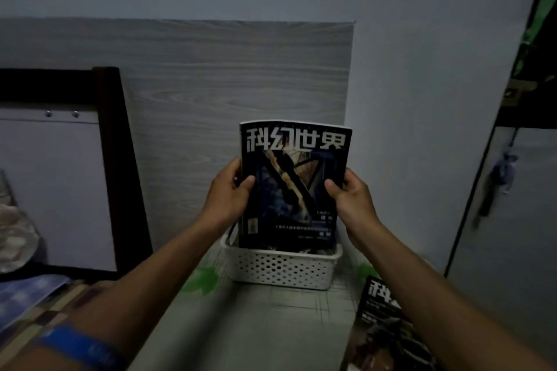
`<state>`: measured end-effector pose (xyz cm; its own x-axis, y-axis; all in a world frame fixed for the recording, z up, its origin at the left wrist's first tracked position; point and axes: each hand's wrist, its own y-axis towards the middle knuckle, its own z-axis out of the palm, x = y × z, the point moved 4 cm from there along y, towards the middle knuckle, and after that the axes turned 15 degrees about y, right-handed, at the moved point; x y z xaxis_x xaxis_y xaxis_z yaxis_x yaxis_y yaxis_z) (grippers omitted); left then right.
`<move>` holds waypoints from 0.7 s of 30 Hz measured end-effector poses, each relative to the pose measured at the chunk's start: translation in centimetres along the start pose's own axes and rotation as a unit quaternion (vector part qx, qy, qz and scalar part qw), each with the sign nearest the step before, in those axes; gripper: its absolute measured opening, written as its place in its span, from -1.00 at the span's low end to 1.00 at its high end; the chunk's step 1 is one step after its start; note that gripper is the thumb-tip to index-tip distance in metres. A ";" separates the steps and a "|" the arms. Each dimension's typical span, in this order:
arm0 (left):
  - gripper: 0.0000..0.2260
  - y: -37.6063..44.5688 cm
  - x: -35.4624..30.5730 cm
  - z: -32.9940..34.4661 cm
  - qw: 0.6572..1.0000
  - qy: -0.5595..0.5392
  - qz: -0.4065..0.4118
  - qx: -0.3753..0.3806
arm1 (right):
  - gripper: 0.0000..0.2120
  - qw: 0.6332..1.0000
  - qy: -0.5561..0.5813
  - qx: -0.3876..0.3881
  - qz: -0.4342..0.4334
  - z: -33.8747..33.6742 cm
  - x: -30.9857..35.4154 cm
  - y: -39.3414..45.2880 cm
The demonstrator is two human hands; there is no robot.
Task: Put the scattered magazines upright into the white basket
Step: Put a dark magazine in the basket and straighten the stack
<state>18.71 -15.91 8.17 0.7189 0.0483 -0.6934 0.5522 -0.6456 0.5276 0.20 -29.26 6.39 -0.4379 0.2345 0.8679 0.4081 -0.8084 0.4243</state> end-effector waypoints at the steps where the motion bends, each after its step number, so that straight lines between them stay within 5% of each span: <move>1: -0.74 -0.1 1.2 0.7 1.000 0.006 -0.003 0.009 | -0.73 1.000 -0.006 0.001 0.008 -0.3 -1.0 0.0; 6: -0.69 -0.2 6.5 1.8 0.998 0.028 -0.037 -0.034 | -0.72 0.997 -0.076 -0.007 -0.012 -2.0 -4.1 0.3; 10: -0.34 0.6 9.8 3.5 0.981 -0.100 -0.125 0.111 | -0.41 0.992 -0.106 -0.025 -0.057 -1.9 -5.4 0.6; 14: -0.31 1.9 11.0 5.1 0.960 -0.101 -0.090 0.245 | 0.08 0.995 -0.070 0.018 0.064 -4.1 -7.0 2.8; 17: -0.32 3.0 11.9 5.5 0.936 -0.123 -0.077 0.321 | 0.13 0.969 -0.083 0.152 0.173 -4.3 -8.6 3.8; 21: -0.35 3.3 12.3 6.3 0.927 -0.150 -0.082 0.334 | 0.18 0.964 -0.081 0.165 0.193 -3.7 -9.6 4.4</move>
<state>26.70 -22.24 -1.69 0.4442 0.0378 -0.8951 0.1861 -0.9812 0.0509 3.22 -37.08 -1.06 -0.0828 0.0527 0.9952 0.7599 -0.6427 0.0973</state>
